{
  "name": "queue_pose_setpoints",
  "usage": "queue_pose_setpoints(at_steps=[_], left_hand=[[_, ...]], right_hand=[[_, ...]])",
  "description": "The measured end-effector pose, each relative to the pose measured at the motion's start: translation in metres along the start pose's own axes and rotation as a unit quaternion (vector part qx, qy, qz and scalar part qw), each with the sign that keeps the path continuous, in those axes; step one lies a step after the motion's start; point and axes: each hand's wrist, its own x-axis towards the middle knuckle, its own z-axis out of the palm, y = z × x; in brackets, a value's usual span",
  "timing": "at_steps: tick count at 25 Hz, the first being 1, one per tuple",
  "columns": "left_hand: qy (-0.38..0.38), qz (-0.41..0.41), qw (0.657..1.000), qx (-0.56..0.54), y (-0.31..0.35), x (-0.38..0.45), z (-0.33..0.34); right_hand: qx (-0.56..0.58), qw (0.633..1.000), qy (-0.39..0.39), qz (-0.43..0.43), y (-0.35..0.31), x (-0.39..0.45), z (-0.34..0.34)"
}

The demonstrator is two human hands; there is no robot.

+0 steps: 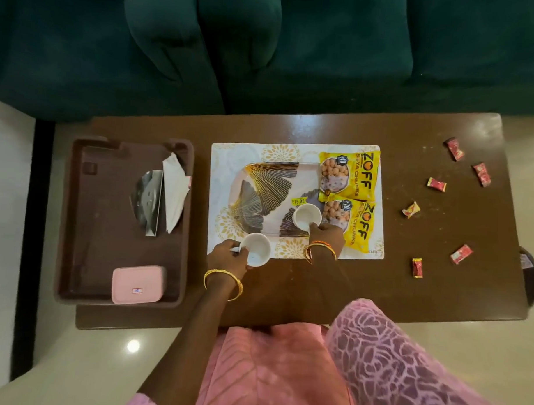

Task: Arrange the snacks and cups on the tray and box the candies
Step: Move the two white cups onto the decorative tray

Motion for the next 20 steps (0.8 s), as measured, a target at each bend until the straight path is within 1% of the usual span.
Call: queue_pose_setpoints(at_steps=[5, 7, 9, 11, 12, 13, 14, 15, 16, 17, 18, 19, 20], left_hand=[[0.004, 0.008, 0.999, 0.048, 0.02, -0.003, 0.02], [0.001, 0.012, 0.998, 0.056, 0.029, -0.002, 0.024], [-0.007, 0.021, 0.999, 0.047, 0.04, -0.003, 0.027], [-0.008, 0.06, 0.995, 0.081, 0.051, -0.005, 0.028], [-0.011, 0.089, 0.989, 0.119, 0.058, -0.005, 0.028], [-0.019, 0.117, 0.98, 0.157, 0.066, -0.005, 0.027], [-0.033, 0.142, 0.971, 0.191, 0.075, -0.004, 0.028], [-0.049, 0.164, 0.96, 0.221, 0.085, -0.003, 0.029], [-0.066, 0.183, 0.949, 0.247, 0.095, -0.001, 0.031], [-0.082, 0.198, 0.938, 0.271, 0.105, 0.001, 0.034], [-0.094, 0.215, 0.927, 0.291, 0.115, 0.004, 0.037], [-0.102, 0.233, 0.921, 0.296, 0.124, 0.006, 0.041], [-0.104, 0.244, 0.924, 0.275, 0.131, 0.009, 0.046]], right_hand=[[-0.016, 1.0, -0.009, -0.015, 0.01, 0.011, -0.012], [0.002, 1.0, -0.021, -0.015, 0.01, 0.01, -0.018], [0.037, 0.999, -0.005, 0.002, 0.007, 0.009, -0.029], [0.061, 0.998, 0.006, -0.008, 0.001, 0.007, -0.045], [0.073, 0.996, -0.021, -0.038, -0.003, 0.006, -0.053], [0.081, 0.99, -0.076, -0.083, -0.009, 0.005, -0.061], [0.077, 0.977, -0.146, -0.134, -0.017, 0.001, -0.069], [0.053, 0.957, -0.216, -0.185, -0.025, -0.002, -0.075], [0.01, 0.935, -0.268, -0.232, -0.033, -0.003, -0.078], [-0.042, 0.915, -0.29, -0.276, -0.04, -0.003, -0.078], [-0.09, 0.902, -0.28, -0.317, -0.046, -0.002, -0.077], [-0.122, 0.896, -0.245, -0.351, -0.052, 0.002, -0.075], [-0.135, 0.897, -0.203, -0.368, -0.057, 0.008, -0.073]])
